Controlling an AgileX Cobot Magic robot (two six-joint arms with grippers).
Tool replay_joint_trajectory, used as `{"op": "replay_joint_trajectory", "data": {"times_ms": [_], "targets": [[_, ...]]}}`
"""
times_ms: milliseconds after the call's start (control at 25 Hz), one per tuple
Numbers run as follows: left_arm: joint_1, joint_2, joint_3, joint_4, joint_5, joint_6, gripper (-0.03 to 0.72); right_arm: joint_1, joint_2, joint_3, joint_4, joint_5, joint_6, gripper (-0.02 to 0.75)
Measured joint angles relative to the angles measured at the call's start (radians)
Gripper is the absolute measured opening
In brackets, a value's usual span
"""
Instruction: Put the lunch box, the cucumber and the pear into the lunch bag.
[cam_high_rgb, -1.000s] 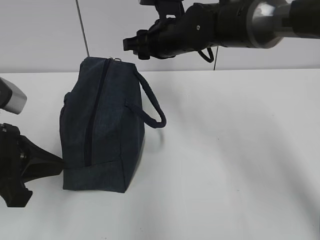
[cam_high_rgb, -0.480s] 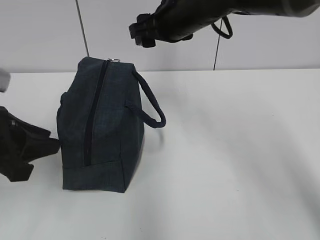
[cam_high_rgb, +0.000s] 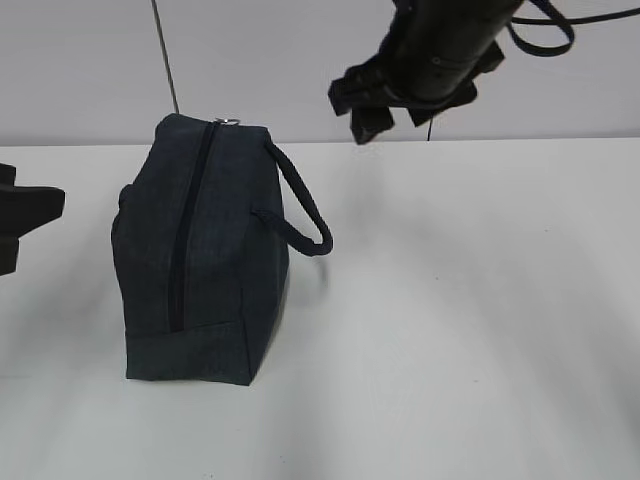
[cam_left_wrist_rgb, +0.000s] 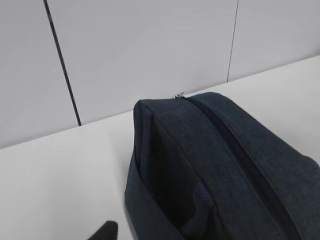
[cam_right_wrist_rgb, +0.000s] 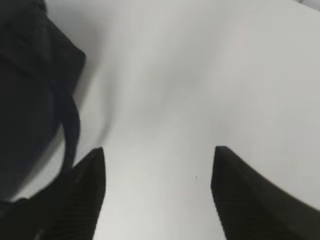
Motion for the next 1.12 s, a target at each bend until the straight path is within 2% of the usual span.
{"op": "replay_joint_trajectory", "data": {"times_ms": [200,280,360,560,720,960,1120], "targets": [[0.0,-0.059,0.001,0.009,0.004,-0.053,0.351,0.0,-0.222,0.26,-0.113,-0.041,0.093,0.468],[0.0,-0.084,0.001,0.064,0.012,-0.09,0.35,0.0,-0.325,0.367,-0.124,-0.086,0.102,0.464],[0.0,-0.11,0.001,0.171,0.024,-0.18,0.346,0.0,-0.418,0.464,-0.128,-0.114,0.105,0.464],[0.0,-0.154,0.001,0.574,0.15,-0.563,0.344,0.0,-0.62,0.649,-0.129,-0.133,0.12,0.463],[0.0,-0.204,0.004,0.818,0.288,-0.829,0.333,0.0,-0.766,0.739,-0.087,-0.119,0.124,0.463],[0.0,-0.4,-0.002,1.074,0.495,-1.09,0.289,0.0,-0.962,0.858,-0.069,0.008,0.125,0.463],[0.0,-0.529,-0.021,1.109,0.658,-1.163,0.286,0.0,-1.085,0.926,-0.069,0.092,0.105,0.463]]}}
